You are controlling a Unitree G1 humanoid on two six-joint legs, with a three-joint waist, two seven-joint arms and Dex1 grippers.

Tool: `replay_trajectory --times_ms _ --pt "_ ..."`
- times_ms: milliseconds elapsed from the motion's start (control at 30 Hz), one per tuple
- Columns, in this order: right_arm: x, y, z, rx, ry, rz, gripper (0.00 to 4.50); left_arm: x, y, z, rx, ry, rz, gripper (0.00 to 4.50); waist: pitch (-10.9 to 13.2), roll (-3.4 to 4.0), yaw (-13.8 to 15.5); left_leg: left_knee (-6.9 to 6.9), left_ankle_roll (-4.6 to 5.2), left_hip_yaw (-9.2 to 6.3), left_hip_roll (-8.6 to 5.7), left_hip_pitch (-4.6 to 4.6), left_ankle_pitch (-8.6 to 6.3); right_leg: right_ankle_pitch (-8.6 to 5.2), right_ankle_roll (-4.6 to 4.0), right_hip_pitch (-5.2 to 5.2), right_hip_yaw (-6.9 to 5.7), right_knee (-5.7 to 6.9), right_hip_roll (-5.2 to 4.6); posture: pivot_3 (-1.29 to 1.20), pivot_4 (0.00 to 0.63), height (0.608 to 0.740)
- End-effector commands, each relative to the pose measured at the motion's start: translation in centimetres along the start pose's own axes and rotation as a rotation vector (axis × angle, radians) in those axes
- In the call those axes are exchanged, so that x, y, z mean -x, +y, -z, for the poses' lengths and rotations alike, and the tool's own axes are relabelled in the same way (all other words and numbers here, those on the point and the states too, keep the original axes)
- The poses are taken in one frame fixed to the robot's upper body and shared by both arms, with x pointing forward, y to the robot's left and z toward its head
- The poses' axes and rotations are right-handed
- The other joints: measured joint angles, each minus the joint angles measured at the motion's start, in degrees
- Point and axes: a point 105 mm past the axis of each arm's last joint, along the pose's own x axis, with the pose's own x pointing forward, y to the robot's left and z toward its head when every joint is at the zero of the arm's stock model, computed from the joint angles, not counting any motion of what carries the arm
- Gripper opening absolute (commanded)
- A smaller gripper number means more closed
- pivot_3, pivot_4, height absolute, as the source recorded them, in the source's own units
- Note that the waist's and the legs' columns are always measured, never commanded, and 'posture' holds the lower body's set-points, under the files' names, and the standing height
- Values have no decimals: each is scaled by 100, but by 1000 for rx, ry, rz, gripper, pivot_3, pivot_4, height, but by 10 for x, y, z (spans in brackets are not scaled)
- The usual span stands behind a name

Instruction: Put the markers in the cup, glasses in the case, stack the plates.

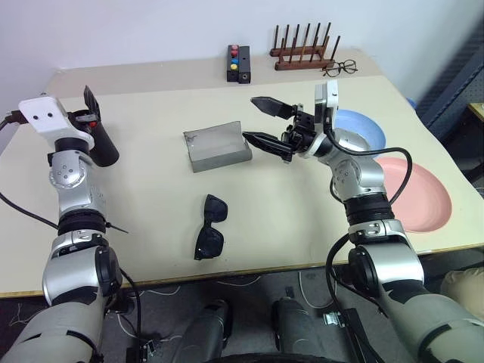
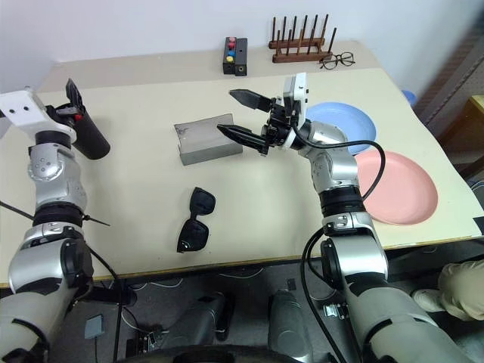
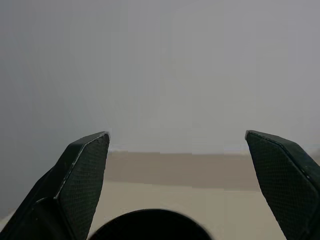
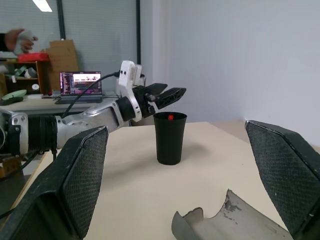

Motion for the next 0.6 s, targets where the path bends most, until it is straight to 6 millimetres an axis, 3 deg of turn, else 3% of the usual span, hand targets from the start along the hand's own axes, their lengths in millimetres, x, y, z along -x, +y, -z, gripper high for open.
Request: replay_trajectory --times_ms 33,167,233,400,600 --pt "2 -1 -13 54 -24 4 4500 -15 -31 -27 41 -14 155 4425 0 0 -5 0 0 -1 0 0 0 0 0 0 0 0 0 0 150 740" --pt "7 -2 -13 66 6 26 4500 -9 -87 -31 -69 161 524 4425 0 0 -5 0 0 -1 0 -4 0 0 0 -2 0 1 1 0 150 740" --pt "14 -1 -7 70 61 44 4500 14 -115 -26 -27 289 819 4425 0 0 -15 1 0 -2 -1 -8 0 0 0 -4 0 3 1 0 150 740" --pt "26 5 -3 80 125 76 4500 43 -134 -17 -71 419 1152 4425 0 2 -46 -4 -2 -1 1 -7 1 -1 -1 -14 1 4 5 0 150 740" --pt "41 11 -6 94 138 148 4500 67 -146 18 -315 544 1432 4425 0 2 1 -3 -3 1 0 -7 2 -1 -1 -12 0 0 4 0 150 740"
